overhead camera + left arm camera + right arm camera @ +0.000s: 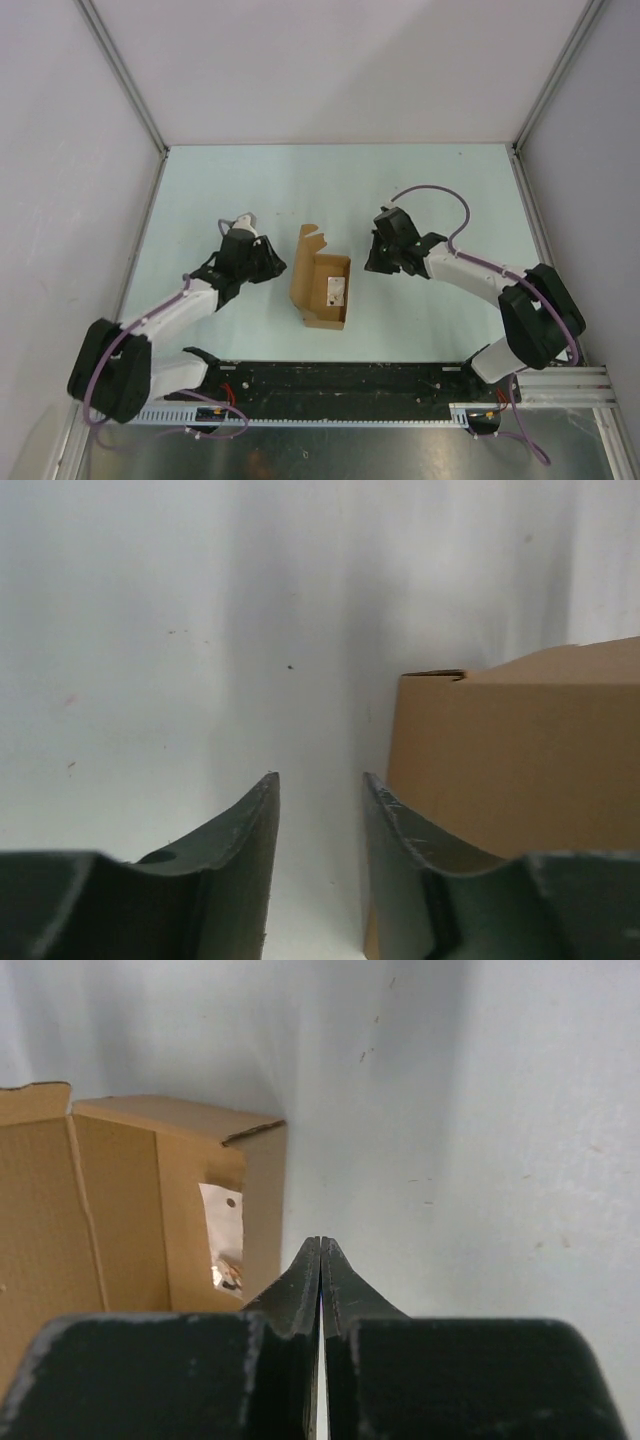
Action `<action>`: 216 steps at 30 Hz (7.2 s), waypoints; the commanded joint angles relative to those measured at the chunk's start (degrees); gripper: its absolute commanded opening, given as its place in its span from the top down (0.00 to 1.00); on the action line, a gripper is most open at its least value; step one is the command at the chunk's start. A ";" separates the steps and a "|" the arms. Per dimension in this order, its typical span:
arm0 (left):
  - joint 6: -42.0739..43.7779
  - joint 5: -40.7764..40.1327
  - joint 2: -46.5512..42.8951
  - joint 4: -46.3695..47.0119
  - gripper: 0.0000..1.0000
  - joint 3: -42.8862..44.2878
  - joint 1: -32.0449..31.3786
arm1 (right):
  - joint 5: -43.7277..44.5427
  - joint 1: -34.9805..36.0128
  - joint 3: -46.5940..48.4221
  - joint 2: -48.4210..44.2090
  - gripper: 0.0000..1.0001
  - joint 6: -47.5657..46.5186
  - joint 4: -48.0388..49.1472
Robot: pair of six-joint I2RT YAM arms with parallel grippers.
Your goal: Fold the paper box
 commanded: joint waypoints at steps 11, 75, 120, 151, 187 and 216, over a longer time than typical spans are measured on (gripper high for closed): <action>1.33 -3.26 17.53 12.15 0.79 4.90 -2.64 | 2.78 1.56 3.18 11.67 1.00 8.96 7.47; 2.30 -7.20 20.26 12.78 0.81 8.77 -9.06 | 9.65 -0.55 15.59 12.03 1.00 -13.70 -4.84; -0.52 -8.88 -6.64 -2.35 0.67 2.44 2.10 | -34.39 -1.95 10.57 17.91 0.64 -53.62 14.59; -0.25 -9.67 -10.76 -3.31 0.67 0.51 3.07 | -1.72 5.51 6.45 5.89 0.93 -33.96 9.50; -1.57 -11.34 -18.50 -3.76 0.64 -2.75 3.25 | 45.67 25.91 2.66 4.38 0.57 23.90 -7.12; 5.63 -8.62 -4.36 13.10 0.67 -0.46 3.25 | 15.64 -2.54 -7.79 -26.83 0.52 -4.30 -3.01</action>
